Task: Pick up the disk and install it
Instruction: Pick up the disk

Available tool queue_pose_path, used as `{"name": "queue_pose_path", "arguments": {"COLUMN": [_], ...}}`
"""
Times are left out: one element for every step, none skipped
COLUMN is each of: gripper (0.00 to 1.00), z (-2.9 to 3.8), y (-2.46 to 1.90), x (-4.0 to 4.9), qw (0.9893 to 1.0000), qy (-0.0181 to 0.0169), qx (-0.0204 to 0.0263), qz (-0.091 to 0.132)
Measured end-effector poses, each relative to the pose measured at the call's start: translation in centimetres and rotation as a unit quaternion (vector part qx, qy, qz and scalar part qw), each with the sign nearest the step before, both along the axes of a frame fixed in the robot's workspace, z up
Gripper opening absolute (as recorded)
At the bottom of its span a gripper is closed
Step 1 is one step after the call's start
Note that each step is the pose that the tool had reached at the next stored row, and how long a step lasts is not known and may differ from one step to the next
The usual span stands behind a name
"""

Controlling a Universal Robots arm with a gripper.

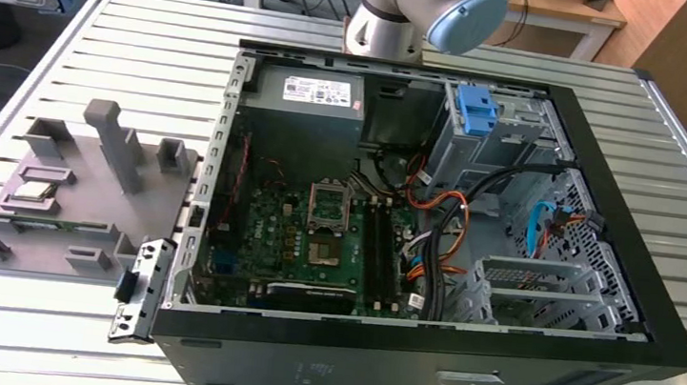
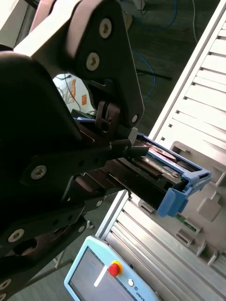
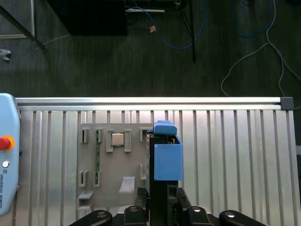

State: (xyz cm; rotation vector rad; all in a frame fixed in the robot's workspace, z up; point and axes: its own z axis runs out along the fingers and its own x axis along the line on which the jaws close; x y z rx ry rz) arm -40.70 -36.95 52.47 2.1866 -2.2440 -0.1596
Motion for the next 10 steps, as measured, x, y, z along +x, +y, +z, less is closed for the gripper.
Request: {"name": "queue_pose_path", "arguments": {"gripper": [0.35, 0.35, 0.35, 0.35, 0.35, 0.35, 0.35, 0.35, 0.35, 0.35], "z": [0.14, 0.23, 0.25, 0.24, 0.24, 0.25, 0.25, 0.25, 0.25, 0.25], "y": [0.0, 0.0, 0.0, 0.0, 0.0, 0.0, 0.0, 0.0, 0.0, 0.0], "x": [0.0, 0.0, 0.0, 0.0, 0.0, 0.0, 0.0, 0.0, 0.01, 0.04], "qw": [1.0, 1.0, 1.0, 1.0, 1.0, 1.0, 1.0, 1.0, 1.0, 1.0], "qy": [0.0, 0.0001, 0.0, 0.0, 0.0, 0.0, 0.0, 0.0, 0.0, 0.0], "qx": [0.0, 0.0, 0.0, 0.0, 0.0, 0.0, 0.0, 0.0, 0.0, 0.0], "qz": [0.0, 0.0, 0.0, 0.0, 0.0, 0.0, 0.0, 0.0, 0.0, 0.0]}}
